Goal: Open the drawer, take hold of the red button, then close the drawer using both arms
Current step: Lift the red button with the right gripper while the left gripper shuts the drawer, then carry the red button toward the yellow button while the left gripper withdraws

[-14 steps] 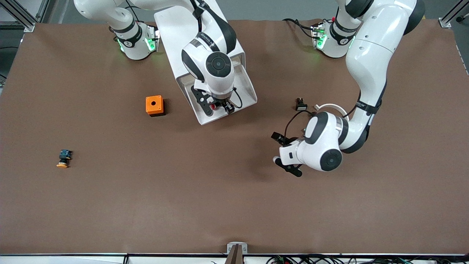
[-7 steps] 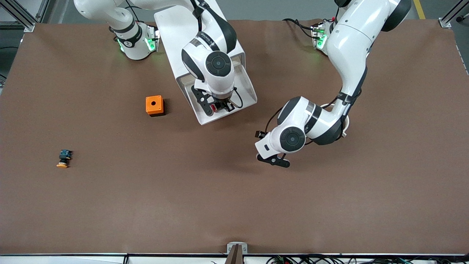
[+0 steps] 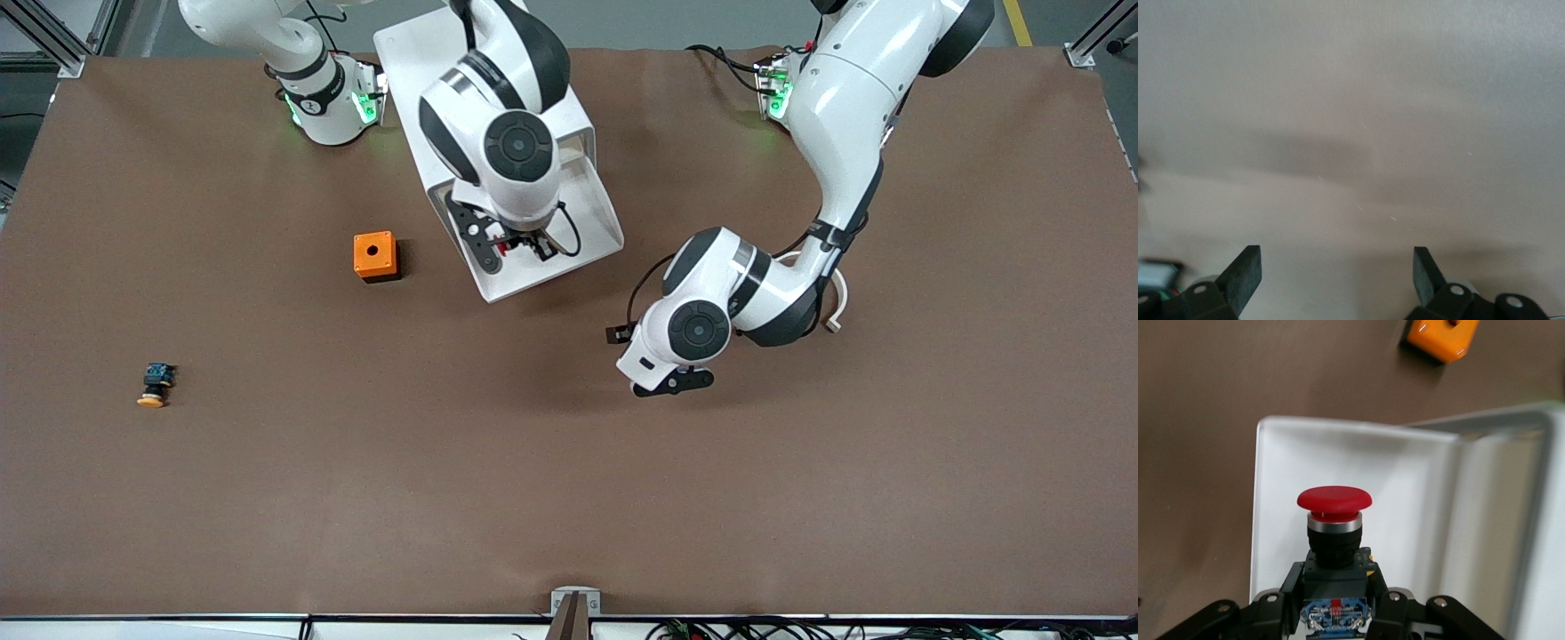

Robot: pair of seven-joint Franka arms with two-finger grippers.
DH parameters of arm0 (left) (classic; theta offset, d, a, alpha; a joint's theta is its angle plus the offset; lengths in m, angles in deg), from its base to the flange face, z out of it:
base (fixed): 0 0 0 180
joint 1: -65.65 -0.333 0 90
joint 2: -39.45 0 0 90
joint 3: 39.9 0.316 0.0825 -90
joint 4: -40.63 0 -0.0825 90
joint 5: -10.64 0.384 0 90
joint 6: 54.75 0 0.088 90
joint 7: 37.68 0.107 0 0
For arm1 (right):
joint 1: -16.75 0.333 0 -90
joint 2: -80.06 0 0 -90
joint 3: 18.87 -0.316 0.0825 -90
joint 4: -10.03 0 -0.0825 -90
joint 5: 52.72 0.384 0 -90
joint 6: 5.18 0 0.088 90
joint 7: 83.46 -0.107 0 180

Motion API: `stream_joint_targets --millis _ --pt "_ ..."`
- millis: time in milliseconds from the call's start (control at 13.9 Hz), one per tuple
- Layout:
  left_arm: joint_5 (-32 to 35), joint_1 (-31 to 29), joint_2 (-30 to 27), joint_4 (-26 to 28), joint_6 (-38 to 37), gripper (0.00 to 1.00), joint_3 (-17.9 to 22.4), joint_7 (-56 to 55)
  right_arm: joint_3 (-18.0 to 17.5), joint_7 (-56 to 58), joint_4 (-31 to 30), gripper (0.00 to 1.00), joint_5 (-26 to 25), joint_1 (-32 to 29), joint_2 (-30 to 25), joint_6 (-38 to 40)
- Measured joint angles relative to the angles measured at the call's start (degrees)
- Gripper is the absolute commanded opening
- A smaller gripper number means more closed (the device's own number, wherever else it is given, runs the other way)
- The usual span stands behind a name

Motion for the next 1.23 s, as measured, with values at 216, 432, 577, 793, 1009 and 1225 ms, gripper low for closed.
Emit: stream_joint_targets --millis 216,432,577,793,1009,1225 --pt "-0.18 2.63 0.00 0.00 0.54 1.00 -0.38 -8.60 0.23 9.58 7.58 0.23 0.72 -7.73 -2.84 13.24" --pt "-0.18 6.42 0.04 0.02 1.93 1.00 -0.38 -15.02 0.55 25.96 8.67 0.20 0.31 -15.87 -7.42 17.67" --pt "-0.18 8.77 0.04 0.02 2.41 1.00 -0.41 -18.14 0.65 37.28 8.34 0.20 -1.93 -20.74 -9.21 19.08" --pt "-0.28 9.85 0.05 -0.04 2.52 1.00 -1.74 -20.49 0.72 53.09 6.41 0.20 -6.20 -26.91 -9.64 19.06" --pt "-0.30 10.94 0.03 -0.10 2.66 1.00 -4.17 -24.87 0.81 68.55 3.64 0.21 -7.09 -34.47 -9.48 15.99" --pt "-0.30 12.88 0.03 -0.13 3.87 1.00 -6.02 -28.88 0.88 83.04 -2.45 0.21 -7.20 -41.99 -9.21 6.96"
